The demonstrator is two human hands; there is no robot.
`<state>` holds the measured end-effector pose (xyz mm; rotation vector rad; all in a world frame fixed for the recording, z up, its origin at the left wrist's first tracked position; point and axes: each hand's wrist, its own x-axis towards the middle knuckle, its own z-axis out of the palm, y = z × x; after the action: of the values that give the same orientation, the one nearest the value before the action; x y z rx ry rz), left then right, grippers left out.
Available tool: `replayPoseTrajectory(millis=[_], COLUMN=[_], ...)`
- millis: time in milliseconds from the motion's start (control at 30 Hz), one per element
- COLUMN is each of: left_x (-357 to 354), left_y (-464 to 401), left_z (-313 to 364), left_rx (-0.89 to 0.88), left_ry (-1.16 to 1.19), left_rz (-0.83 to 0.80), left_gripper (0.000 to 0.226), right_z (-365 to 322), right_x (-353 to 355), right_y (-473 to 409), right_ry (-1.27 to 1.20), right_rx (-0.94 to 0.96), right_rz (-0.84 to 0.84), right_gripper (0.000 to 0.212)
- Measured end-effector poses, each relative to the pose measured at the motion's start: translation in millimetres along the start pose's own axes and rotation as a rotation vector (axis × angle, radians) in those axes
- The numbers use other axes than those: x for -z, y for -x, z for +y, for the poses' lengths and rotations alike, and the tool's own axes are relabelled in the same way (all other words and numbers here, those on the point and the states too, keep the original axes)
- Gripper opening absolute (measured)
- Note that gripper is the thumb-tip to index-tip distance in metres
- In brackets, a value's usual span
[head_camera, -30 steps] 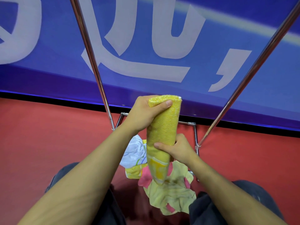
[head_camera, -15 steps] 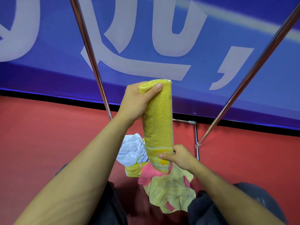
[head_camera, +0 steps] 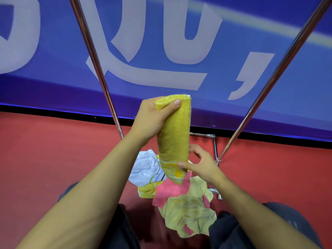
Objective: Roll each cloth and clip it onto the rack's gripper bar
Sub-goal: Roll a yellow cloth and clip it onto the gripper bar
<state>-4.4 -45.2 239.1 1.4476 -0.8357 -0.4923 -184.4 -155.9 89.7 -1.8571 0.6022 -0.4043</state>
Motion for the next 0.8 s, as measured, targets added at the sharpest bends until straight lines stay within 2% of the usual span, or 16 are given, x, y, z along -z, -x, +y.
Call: replayPoseTrajectory(millis=[100,167,233,300,400,467,633,800], left_x=[-9.5,-15.2,-19.2,-22.0,-23.3,-20.6,-9.0,1.5], left_y=[5.6,8.0,11.1,13.7,15.3,14.3,10.0,4.1], left_z=[-0.8,-2.0,-1.7,-0.5,2.5,4.8,9.5,3.0], left_rx=[0.018,0.012,0.012,0.024,0.028,0.008,0.016,0.048], left_ry=[-0.029,-0.063,-0.084,-0.082,-0.084,-0.065,0.002,0.028], left_rz=[-0.055,-0.101,-0.143,-0.167,-0.173,-0.157,-0.054,0.047], left_gripper=[0.019,0.02,0.023,0.021,0.021,0.025,0.017,0.026], right_z=[-18.0,-26.2,-31.9,-38.6,-47.4,-51.2,-51.4,-52.5], right_x=[-0.6,1.4,3.3,4.7,4.5,4.0,-4.8,-15.2], right_y=[-6.6,-12.0,-15.7,-17.6,-17.9,-14.8,-4.7,11.7], right_ry=[-0.183,-0.197,-0.212,-0.218,-0.213,-0.217,-0.201,-0.197], right_rx=[0.027,0.052,0.047,0.014,-0.018,-0.031,-0.121,-0.237], right_rz=[0.076,0.066,0.051,0.046,0.015,-0.006,-0.072,-0.198], right_gripper=[0.084,0.106,0.109,0.095,0.057,0.039,0.026,0.012])
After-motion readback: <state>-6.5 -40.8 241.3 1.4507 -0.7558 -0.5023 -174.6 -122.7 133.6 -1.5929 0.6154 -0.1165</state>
